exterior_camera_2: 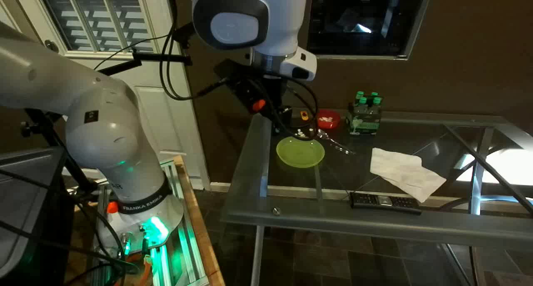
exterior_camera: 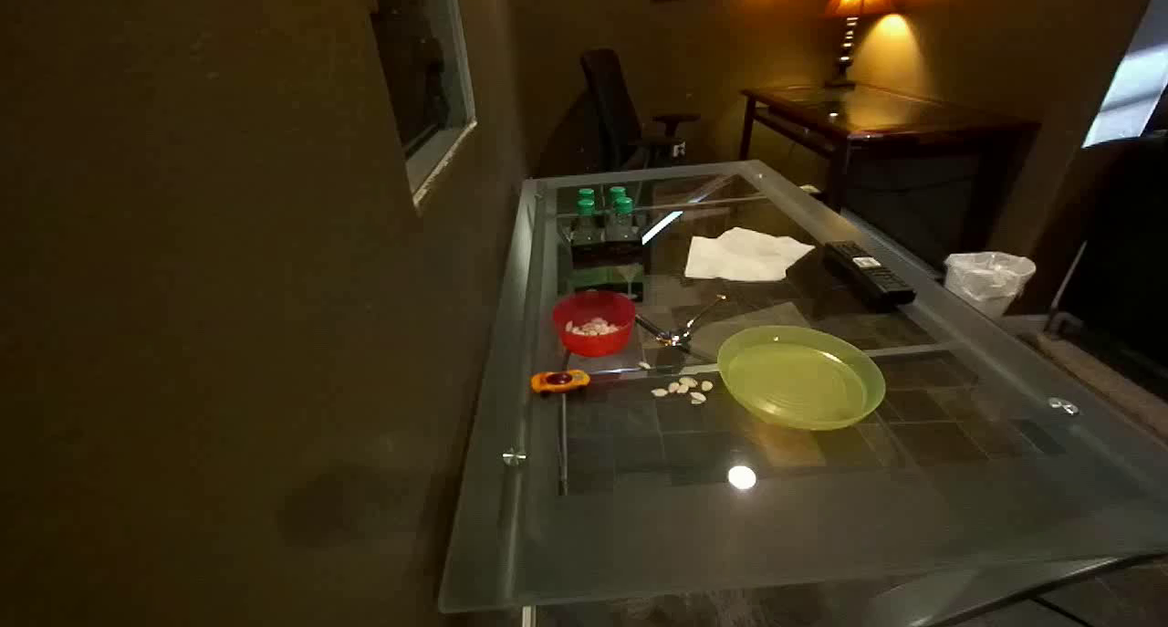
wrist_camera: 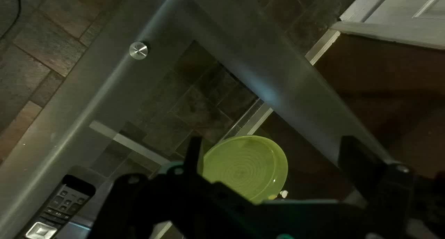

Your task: Pick up the red bowl from the counter and pour it's contents on the yellow bowl

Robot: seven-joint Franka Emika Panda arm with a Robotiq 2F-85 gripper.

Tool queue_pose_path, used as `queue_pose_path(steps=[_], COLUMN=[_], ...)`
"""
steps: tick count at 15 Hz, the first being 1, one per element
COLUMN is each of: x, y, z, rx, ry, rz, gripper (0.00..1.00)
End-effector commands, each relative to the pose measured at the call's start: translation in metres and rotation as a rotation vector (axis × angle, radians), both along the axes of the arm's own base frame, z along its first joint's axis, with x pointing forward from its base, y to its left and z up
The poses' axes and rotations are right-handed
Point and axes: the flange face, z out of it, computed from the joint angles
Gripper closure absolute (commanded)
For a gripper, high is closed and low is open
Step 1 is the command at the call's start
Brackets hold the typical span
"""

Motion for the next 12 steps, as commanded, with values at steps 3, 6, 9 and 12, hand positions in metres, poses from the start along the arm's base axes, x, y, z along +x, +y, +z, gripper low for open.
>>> queue_pose_path(steps=[3, 6, 9, 12], x=[0.0, 0.0, 0.0, 0.02], y=[0.0, 0.0, 0.0, 0.039], z=[0.0, 0.0, 0.0, 0.0], rx=[0.0, 0.0, 0.0, 0.002], ry=[0.001, 0.001, 0.001, -0.024], rz=[0.0, 0.0, 0.0, 0.0], gripper=[0.0, 0.0, 0.0, 0.0])
